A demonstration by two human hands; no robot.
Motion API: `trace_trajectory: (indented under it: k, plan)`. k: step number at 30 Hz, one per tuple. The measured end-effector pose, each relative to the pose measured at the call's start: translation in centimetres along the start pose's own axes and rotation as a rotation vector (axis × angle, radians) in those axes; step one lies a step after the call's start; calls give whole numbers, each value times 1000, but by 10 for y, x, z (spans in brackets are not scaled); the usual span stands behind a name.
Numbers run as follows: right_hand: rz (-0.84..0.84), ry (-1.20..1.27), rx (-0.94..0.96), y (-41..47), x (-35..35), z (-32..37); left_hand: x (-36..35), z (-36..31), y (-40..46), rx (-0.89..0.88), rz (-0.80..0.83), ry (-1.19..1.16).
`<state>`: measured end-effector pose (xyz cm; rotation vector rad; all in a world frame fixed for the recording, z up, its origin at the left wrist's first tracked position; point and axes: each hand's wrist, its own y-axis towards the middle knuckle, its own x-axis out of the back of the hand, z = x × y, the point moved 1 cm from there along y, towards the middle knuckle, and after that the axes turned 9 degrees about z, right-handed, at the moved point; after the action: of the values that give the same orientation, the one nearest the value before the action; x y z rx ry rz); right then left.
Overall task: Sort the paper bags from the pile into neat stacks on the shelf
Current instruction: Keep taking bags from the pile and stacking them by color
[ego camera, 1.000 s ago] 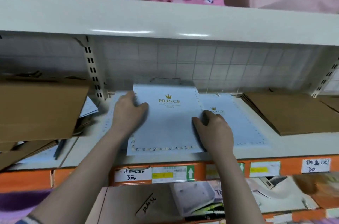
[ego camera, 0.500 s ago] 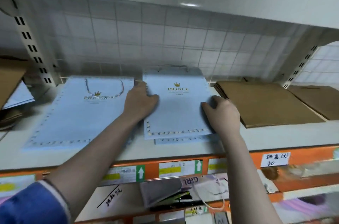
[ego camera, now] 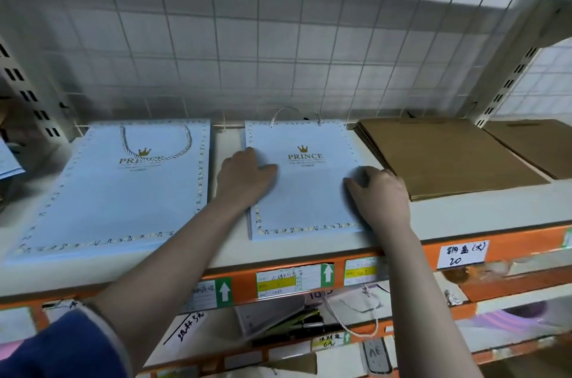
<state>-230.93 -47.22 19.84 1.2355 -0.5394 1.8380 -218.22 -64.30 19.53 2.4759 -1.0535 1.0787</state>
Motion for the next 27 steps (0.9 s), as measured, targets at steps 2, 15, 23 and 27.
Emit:
trace_trajectory:
  k: [2, 15, 23, 27]
  plan:
    - [9, 1, -1, 0, 1, 3, 0, -1, 2, 2, 8, 48]
    - [-69, -151, 8, 0, -6, 11, 1, -2, 2, -75, -32, 321]
    - [-148, -118, 159, -19, -22, 47, 44, 8, -31, -198, -307, 514]
    - [-151, -60, 250, -29, -39, 80, 75, 37, -52, -139, -390, 569]
